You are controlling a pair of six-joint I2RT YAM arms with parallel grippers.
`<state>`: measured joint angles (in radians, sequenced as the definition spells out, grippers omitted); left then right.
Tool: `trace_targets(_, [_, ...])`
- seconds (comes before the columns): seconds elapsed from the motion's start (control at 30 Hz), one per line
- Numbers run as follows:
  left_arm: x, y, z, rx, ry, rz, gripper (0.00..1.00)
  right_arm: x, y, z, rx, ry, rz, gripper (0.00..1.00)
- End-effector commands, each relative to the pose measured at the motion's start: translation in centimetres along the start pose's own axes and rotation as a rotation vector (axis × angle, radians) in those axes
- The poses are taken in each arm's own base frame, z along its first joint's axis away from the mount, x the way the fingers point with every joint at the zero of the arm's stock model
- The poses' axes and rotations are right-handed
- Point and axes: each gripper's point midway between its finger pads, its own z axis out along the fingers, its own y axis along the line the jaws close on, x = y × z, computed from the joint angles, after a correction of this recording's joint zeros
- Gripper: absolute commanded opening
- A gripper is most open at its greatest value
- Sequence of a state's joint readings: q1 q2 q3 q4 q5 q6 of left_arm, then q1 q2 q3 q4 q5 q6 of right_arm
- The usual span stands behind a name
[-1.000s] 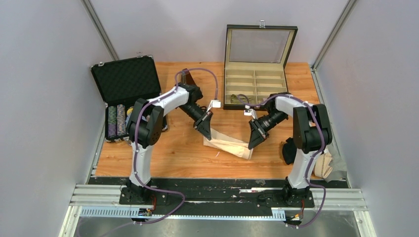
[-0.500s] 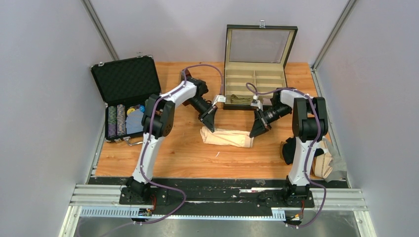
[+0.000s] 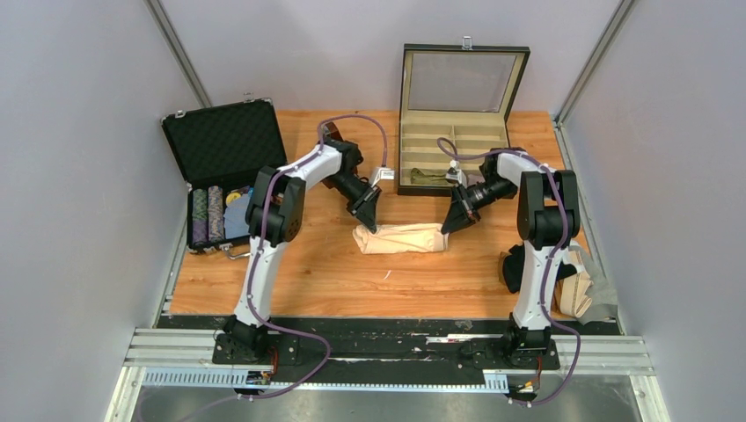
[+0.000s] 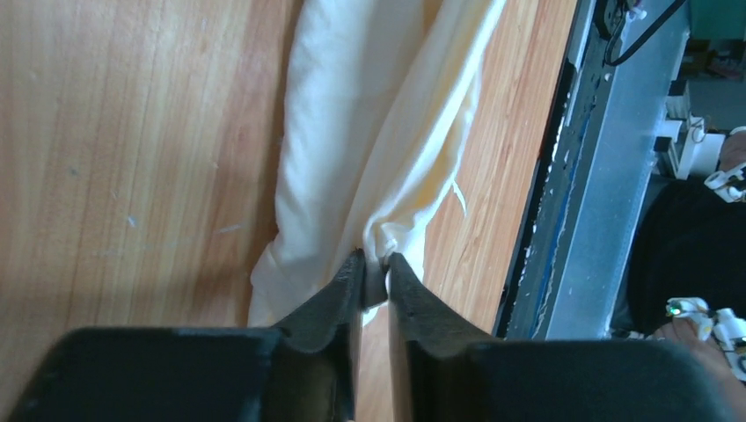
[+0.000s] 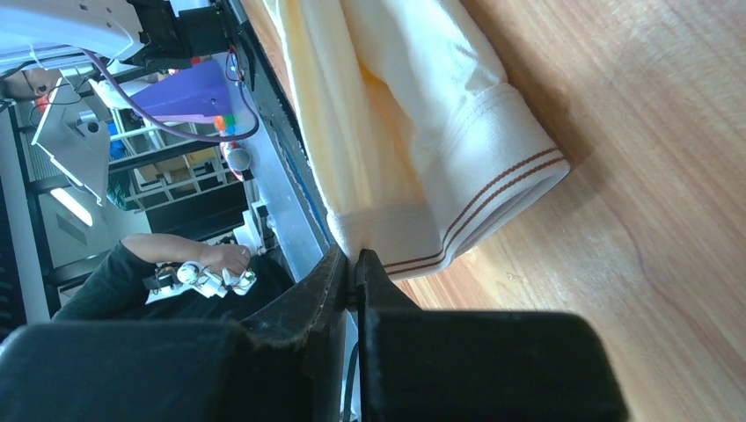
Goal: Roll the underwear
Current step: Fold the underwear at the center of the board.
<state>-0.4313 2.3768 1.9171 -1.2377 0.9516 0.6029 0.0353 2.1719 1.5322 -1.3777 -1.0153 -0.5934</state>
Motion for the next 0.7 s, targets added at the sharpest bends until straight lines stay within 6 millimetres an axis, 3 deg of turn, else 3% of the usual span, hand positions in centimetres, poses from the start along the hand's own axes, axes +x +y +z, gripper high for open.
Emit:
trace_targets(0.0, [-1.8,-2.0,-3.2,-0.067,-0.102,0.092,0.31,-1.4,0.7,-0.4,0.001,-0.029,-0.009,0.00])
trace_targets(0.13, [-2.6,-2.9,-4.1,-0.117,-0.176,0.191,0.50,-2.0,1.1,0.2,0.013,-0.019,-0.015,0.00])
trace_targets(0.23, [-3.5,-3.6,-5.0,-0.154,-0.212,0.259,0.55,-2.7,1.4,0.6,0.023,-0.011,-0.017,0.00])
trace_targets(0.37, [-5.9,-3.2,-6.5,-0.262,-0.304,0.345,0.69,-3.4,1.4,0.7,0.037,-0.011,-0.031,0.00])
trace_targets(0.43, [-8.3,-2.8,-7.1,-0.297,-0.380,0.394,0.74,-3.6,1.3,0.7,0.047,-0.011,-0.038,0.00])
trace_targets(0.57, [-10.3,-1.9,-5.1,-0.264,-0.398,0.388,0.76,-3.6,1.1,0.8,0.049,-0.010,-0.034,0.00])
trace_targets(0.67, [-11.4,-2.7,-2.8,-0.233,-0.407,0.431,0.78,-3.8,0.9,0.9,0.045,-0.011,-0.023,0.00])
